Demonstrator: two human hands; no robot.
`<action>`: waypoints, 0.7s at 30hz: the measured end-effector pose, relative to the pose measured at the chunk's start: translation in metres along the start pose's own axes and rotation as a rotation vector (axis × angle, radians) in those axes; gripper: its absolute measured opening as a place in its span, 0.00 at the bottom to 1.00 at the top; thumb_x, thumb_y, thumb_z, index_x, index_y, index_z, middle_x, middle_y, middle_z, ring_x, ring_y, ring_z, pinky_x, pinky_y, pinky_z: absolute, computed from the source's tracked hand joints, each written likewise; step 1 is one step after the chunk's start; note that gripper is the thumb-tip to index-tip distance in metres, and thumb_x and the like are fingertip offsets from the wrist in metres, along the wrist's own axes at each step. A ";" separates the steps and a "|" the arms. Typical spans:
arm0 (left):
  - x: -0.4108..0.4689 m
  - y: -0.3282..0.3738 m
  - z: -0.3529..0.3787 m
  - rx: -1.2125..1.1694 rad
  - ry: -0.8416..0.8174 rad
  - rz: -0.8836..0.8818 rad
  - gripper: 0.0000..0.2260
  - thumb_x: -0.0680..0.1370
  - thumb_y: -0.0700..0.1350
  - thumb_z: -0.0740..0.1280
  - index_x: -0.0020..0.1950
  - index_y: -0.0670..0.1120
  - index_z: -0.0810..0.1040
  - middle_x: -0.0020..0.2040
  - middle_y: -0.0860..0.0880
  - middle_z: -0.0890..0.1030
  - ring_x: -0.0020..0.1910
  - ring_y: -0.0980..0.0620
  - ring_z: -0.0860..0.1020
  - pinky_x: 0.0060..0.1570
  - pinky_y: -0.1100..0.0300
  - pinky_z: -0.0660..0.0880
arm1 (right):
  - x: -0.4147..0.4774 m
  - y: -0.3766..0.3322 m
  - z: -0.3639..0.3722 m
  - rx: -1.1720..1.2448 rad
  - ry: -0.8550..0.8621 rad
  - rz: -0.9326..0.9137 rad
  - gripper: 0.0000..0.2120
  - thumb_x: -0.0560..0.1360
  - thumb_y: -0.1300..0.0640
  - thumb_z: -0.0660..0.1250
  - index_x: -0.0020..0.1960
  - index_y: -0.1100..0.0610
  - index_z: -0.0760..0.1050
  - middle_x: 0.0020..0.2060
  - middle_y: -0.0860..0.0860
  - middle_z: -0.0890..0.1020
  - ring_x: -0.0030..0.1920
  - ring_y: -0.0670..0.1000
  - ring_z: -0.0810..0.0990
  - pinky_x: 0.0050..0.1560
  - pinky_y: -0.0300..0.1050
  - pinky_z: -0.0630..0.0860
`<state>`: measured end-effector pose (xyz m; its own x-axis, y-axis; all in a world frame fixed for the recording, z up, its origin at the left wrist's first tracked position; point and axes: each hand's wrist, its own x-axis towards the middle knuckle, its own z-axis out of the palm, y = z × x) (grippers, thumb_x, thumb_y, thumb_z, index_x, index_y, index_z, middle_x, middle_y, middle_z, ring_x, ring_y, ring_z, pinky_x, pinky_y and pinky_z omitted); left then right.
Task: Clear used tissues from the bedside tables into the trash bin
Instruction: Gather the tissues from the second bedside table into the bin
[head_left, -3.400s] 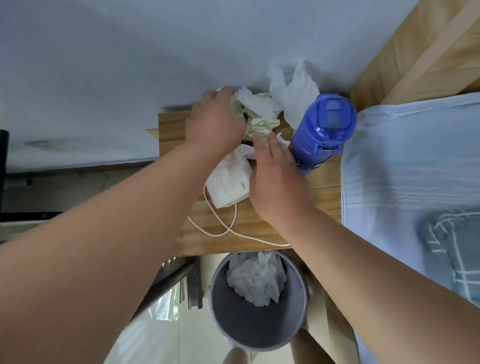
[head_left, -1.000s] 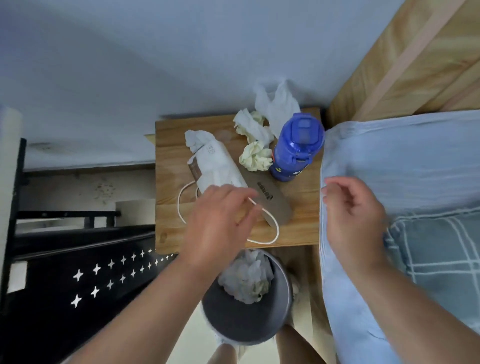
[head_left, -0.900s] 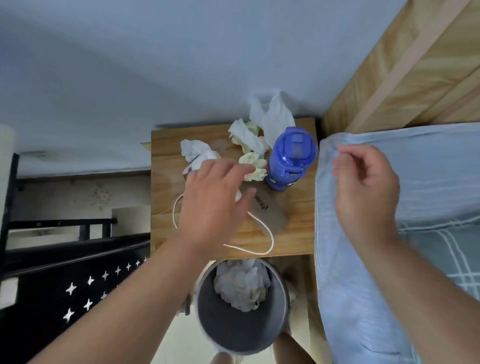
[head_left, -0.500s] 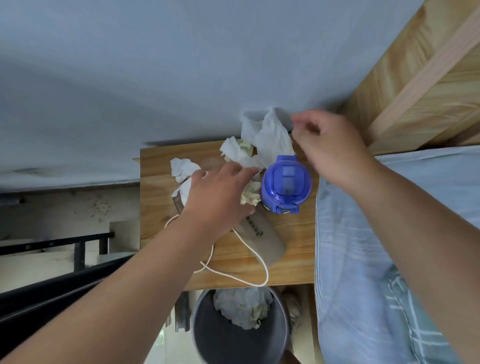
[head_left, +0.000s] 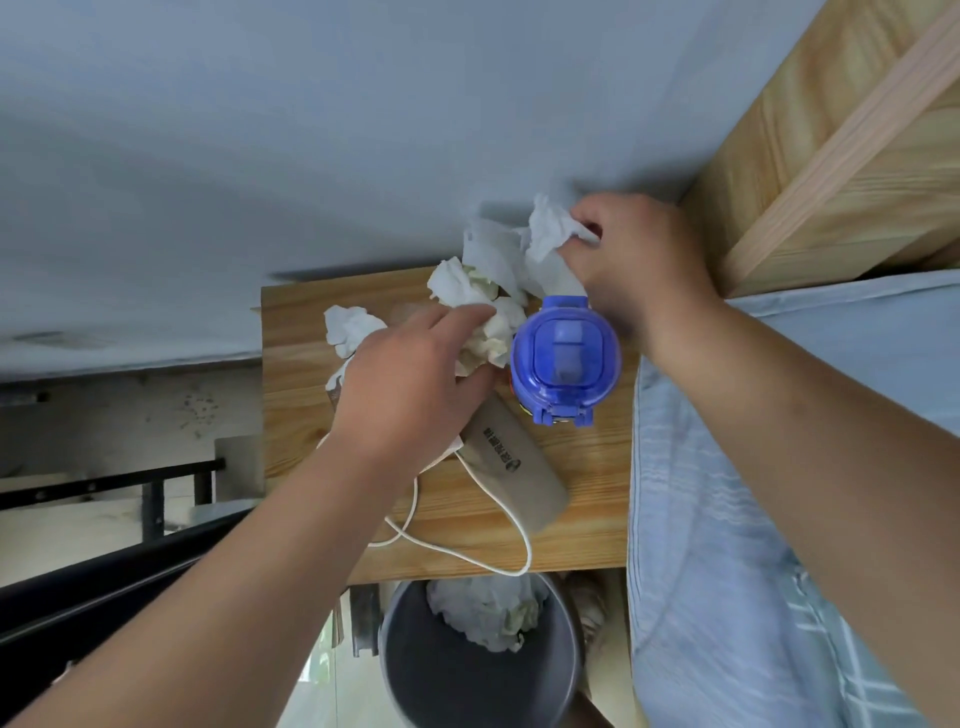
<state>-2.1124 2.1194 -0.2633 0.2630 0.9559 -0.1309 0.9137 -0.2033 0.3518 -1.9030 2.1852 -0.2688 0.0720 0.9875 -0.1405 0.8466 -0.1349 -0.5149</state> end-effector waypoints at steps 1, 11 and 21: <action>-0.001 0.000 -0.003 -0.022 0.024 -0.018 0.23 0.78 0.53 0.73 0.73 0.56 0.77 0.65 0.52 0.83 0.55 0.44 0.83 0.44 0.57 0.70 | -0.003 -0.001 -0.007 -0.004 0.047 -0.016 0.13 0.81 0.52 0.66 0.40 0.58 0.75 0.35 0.55 0.76 0.38 0.58 0.71 0.35 0.51 0.54; -0.039 0.010 -0.046 -0.689 0.295 -0.344 0.21 0.78 0.65 0.70 0.68 0.61 0.77 0.57 0.59 0.84 0.49 0.57 0.83 0.44 0.64 0.76 | -0.077 -0.038 -0.101 0.187 0.348 -0.110 0.17 0.78 0.53 0.67 0.39 0.64 0.70 0.31 0.58 0.68 0.33 0.56 0.65 0.31 0.44 0.60; -0.207 0.005 -0.003 -0.914 0.159 -0.433 0.19 0.75 0.71 0.68 0.65 0.72 0.78 0.56 0.64 0.86 0.55 0.62 0.85 0.49 0.66 0.81 | -0.276 -0.049 -0.068 0.481 0.250 0.048 0.03 0.79 0.48 0.70 0.50 0.45 0.82 0.36 0.40 0.84 0.35 0.41 0.82 0.39 0.30 0.75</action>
<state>-2.1631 1.9215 -0.2322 -0.1384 0.9393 -0.3141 0.3174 0.3425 0.8843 -1.9289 1.9246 -0.1475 0.2773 0.9608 0.0021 0.5066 -0.1443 -0.8500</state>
